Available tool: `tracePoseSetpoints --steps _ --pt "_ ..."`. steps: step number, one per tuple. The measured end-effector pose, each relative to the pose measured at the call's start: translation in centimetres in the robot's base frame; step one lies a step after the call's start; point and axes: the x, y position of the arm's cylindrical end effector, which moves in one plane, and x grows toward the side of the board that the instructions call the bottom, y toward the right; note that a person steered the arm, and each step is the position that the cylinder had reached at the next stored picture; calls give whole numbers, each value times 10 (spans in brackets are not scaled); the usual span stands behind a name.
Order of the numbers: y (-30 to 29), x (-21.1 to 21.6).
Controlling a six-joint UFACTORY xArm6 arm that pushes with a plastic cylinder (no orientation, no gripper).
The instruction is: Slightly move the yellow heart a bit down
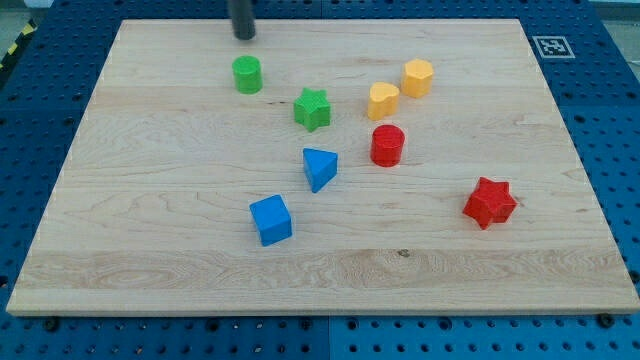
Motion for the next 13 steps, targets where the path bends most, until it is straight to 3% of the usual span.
tracePoseSetpoints --steps 2,3,4,5,7,8,10,13 --pt "180 5" --pt "282 32" --pt "329 74" --pt "337 45" --pt "232 17" --pt "185 26" --pt "177 109" --pt "136 119"
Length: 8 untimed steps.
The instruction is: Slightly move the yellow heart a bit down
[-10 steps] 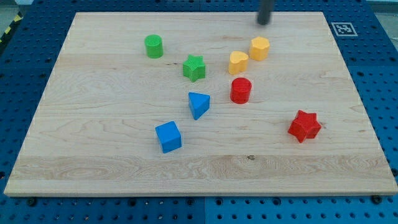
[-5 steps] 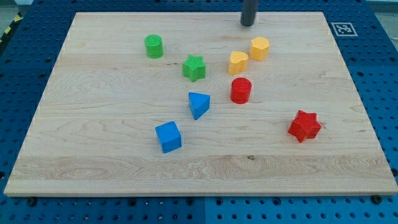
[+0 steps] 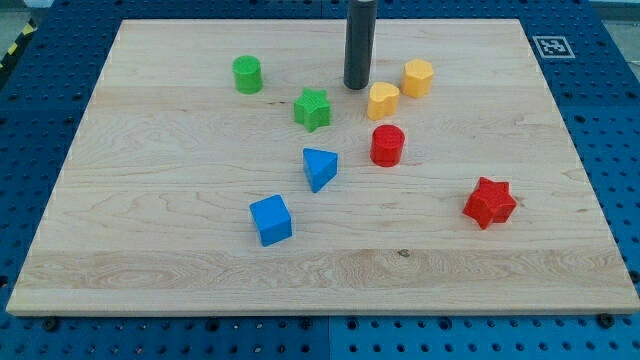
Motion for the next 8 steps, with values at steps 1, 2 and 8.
tracePoseSetpoints --steps 1,2,8 --pt "10 14" --pt "15 17" --pt "17 2"
